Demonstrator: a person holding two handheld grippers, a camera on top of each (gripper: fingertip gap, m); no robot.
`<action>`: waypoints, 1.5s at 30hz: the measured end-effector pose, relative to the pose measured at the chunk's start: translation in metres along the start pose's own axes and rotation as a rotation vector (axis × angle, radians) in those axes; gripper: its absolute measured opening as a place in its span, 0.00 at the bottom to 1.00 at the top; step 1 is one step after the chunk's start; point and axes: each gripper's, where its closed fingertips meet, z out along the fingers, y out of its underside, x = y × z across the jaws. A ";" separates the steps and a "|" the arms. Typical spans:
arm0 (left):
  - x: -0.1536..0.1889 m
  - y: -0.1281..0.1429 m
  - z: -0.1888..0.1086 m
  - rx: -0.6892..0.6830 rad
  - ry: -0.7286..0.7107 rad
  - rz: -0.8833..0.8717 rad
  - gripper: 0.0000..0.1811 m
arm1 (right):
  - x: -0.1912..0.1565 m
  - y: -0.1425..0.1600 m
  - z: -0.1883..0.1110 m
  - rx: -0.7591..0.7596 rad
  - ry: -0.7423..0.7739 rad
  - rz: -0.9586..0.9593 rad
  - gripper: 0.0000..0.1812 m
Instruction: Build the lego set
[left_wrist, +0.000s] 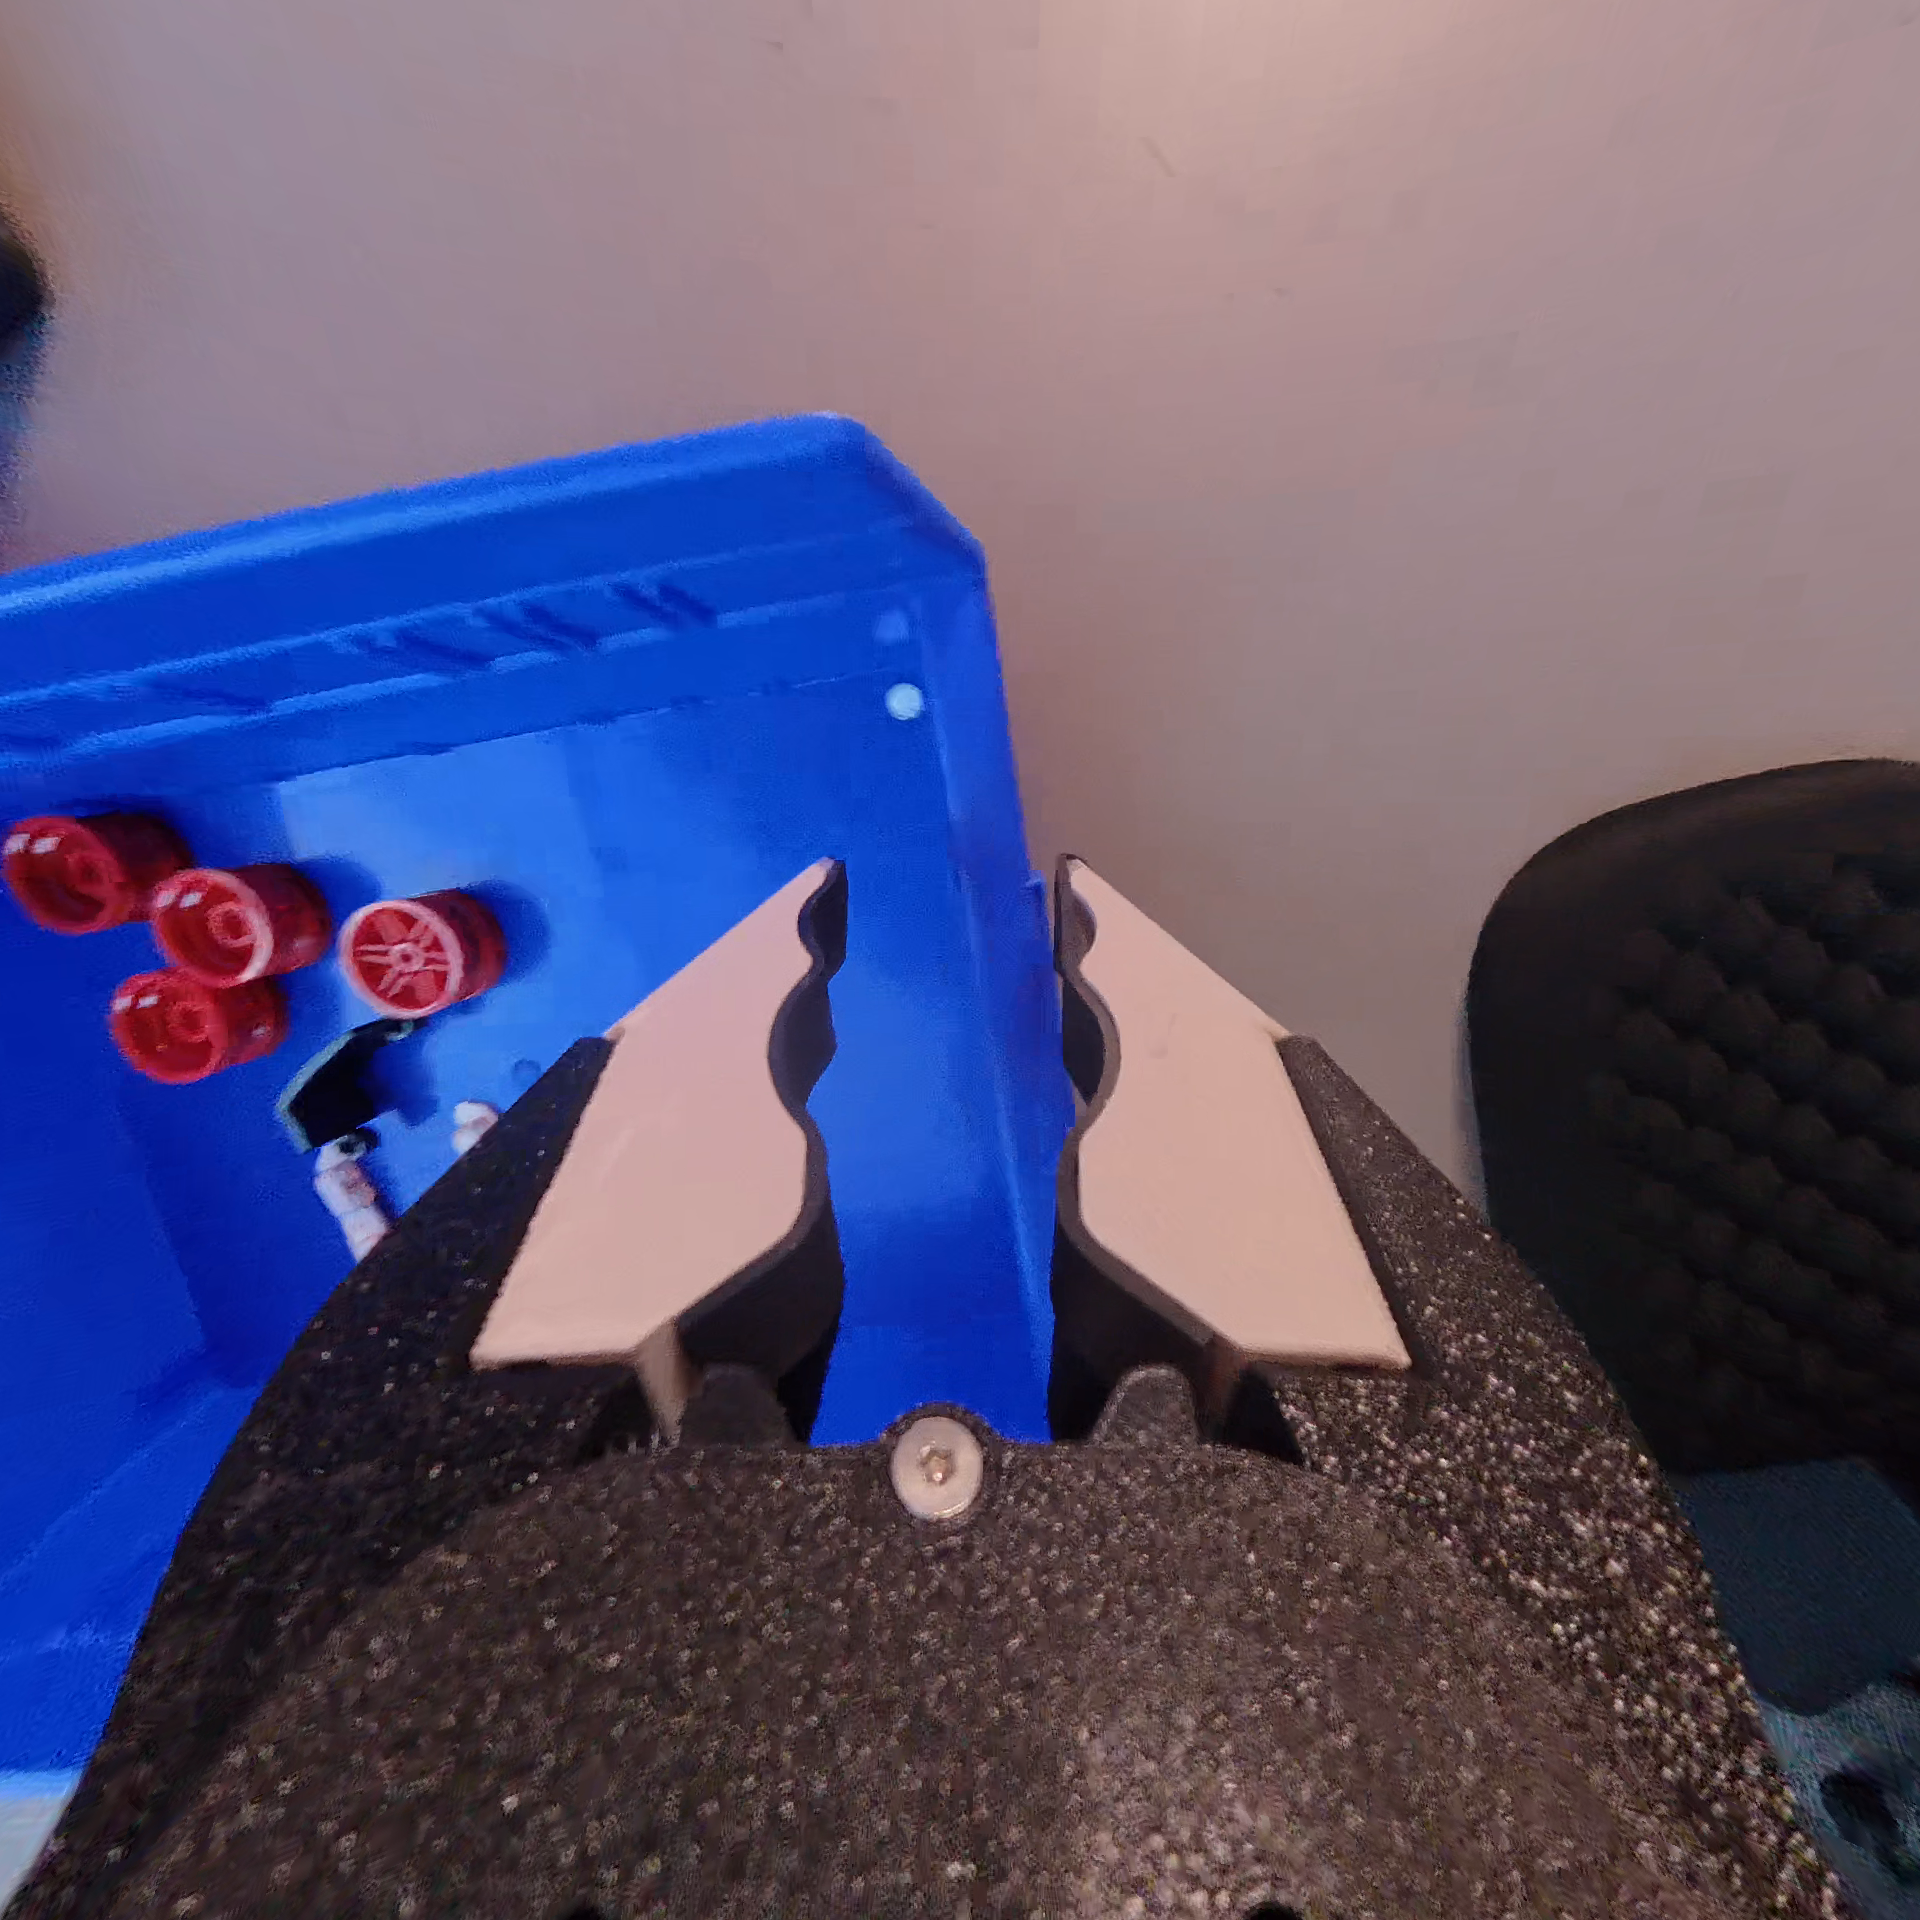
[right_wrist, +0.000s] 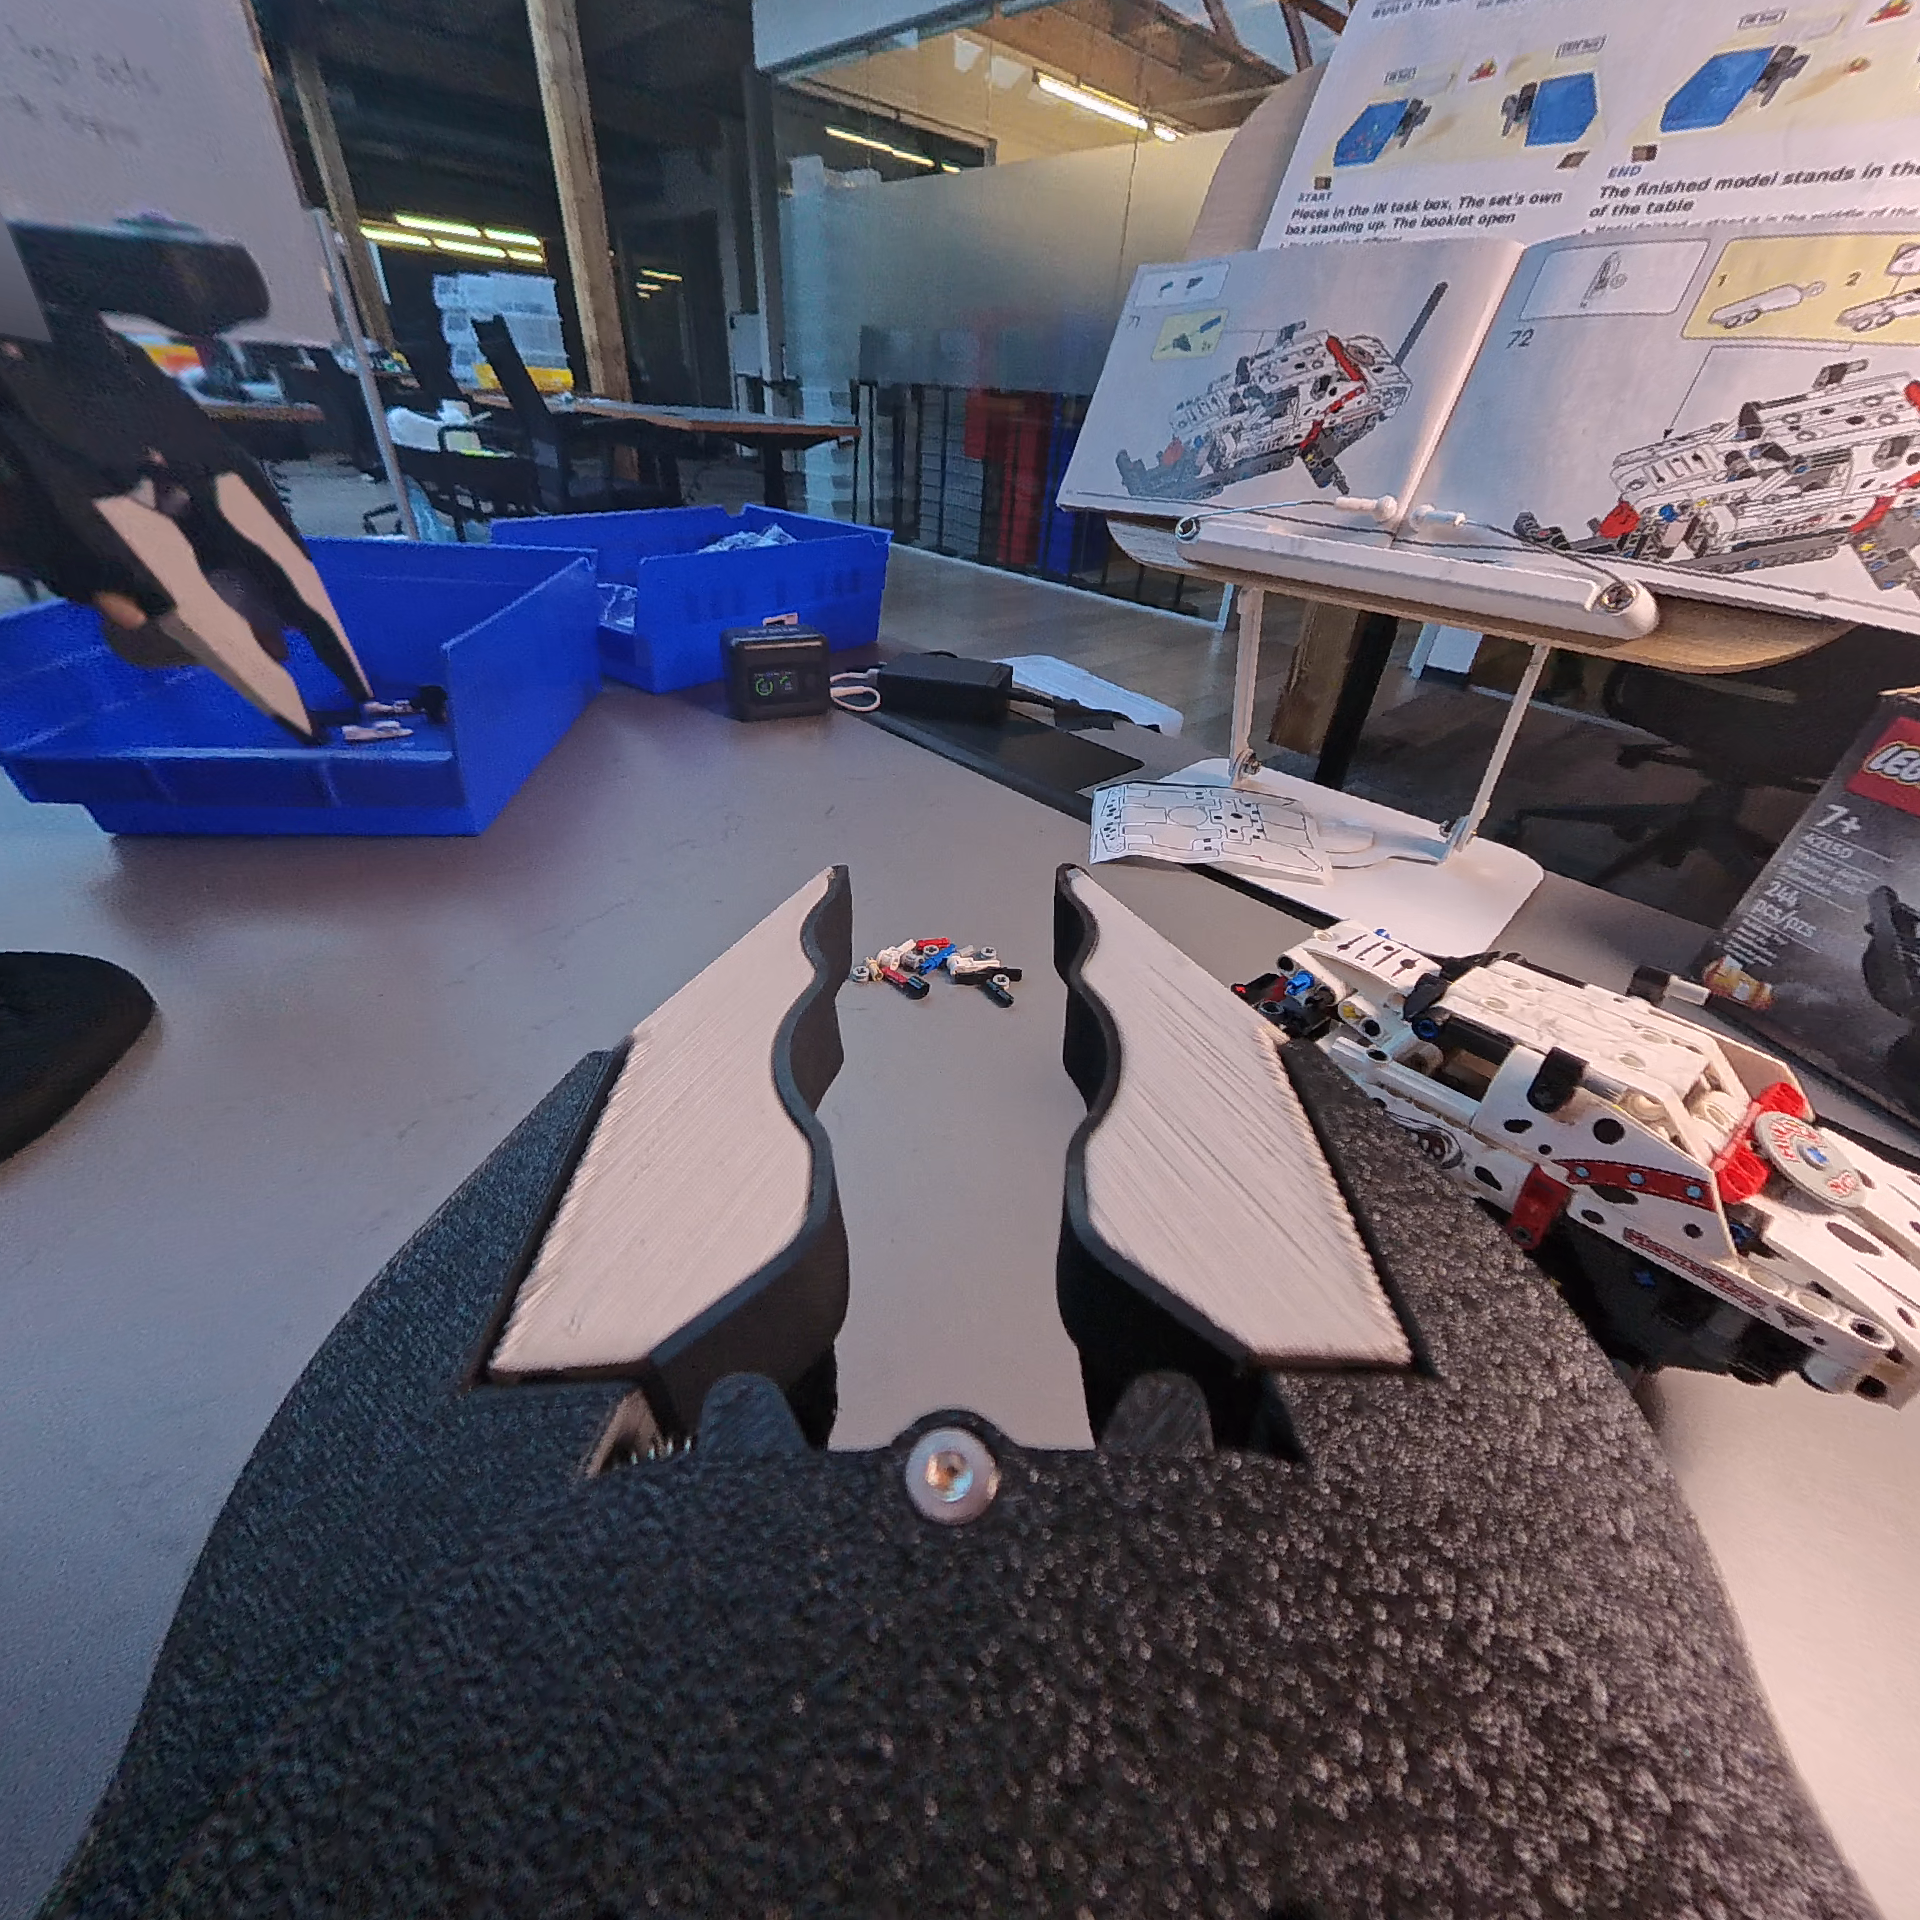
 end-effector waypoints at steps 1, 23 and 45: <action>-0.013 -0.004 -0.018 0.044 -0.013 -0.030 0.22 | 0.001 0.000 -0.001 0.004 0.001 0.002 0.22; -0.119 0.105 0.032 -0.505 0.027 -0.257 0.06 | 0.003 0.004 -0.002 0.009 -0.022 0.070 0.20; 0.131 -0.232 -0.083 1.161 0.522 -0.078 0.06 | -0.024 -0.005 0.006 0.043 -0.146 0.188 0.19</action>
